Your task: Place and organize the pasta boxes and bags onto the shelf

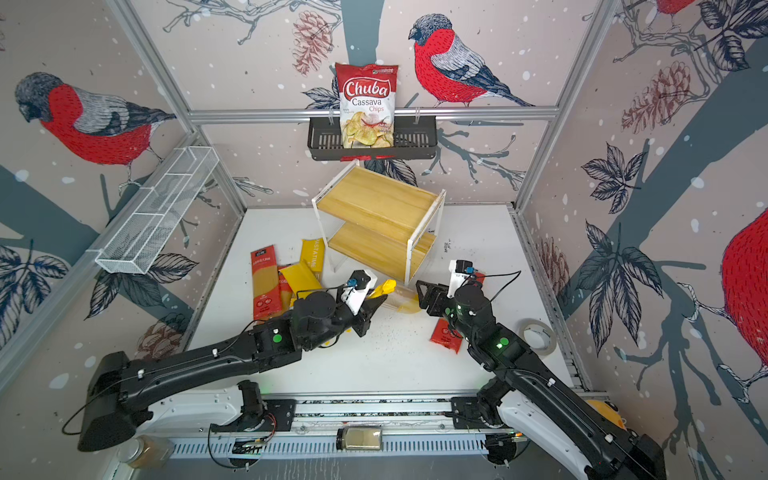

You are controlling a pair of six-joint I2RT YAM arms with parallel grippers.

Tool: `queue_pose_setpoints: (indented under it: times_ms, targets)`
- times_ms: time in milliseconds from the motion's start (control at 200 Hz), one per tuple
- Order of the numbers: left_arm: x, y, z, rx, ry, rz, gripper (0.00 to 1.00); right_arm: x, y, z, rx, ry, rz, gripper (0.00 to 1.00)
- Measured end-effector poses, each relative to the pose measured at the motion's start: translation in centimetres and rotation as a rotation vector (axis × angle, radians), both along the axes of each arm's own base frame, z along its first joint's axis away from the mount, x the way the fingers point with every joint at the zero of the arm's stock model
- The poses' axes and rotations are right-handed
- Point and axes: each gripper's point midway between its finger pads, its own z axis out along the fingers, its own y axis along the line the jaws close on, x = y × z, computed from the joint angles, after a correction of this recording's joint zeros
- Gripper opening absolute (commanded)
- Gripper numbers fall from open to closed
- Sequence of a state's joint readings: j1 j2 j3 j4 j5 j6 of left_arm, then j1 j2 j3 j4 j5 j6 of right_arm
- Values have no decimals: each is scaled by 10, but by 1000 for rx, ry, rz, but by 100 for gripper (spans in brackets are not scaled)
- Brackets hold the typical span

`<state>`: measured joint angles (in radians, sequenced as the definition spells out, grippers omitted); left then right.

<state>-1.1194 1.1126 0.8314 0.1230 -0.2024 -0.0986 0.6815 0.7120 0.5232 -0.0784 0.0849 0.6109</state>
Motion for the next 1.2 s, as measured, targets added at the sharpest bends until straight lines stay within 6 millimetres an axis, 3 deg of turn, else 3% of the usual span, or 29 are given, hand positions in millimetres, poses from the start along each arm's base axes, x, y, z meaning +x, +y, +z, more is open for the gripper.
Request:
queue_pose_setpoints:
  times_ms: [215,335,520,790,1101,1201]
  targets:
    - [6,17,3,13,63,-11,0,-31,37,-2,-65,-124,219,78]
    - [-2,22,12,44,45,-54,0,-47,56,3,-122,-219,331,80]
    - [-15,26,21,82,-16,-149,0,-45,65,1,-248,-320,382,81]
    - [-16,44,32,81,-86,-206,0,-50,92,2,-382,-430,539,77]
    - [-20,47,20,85,-74,-278,0,-59,107,4,-411,-509,679,73]
    - [-20,53,20,79,-81,-281,0,-58,109,8,-418,-527,695,64]
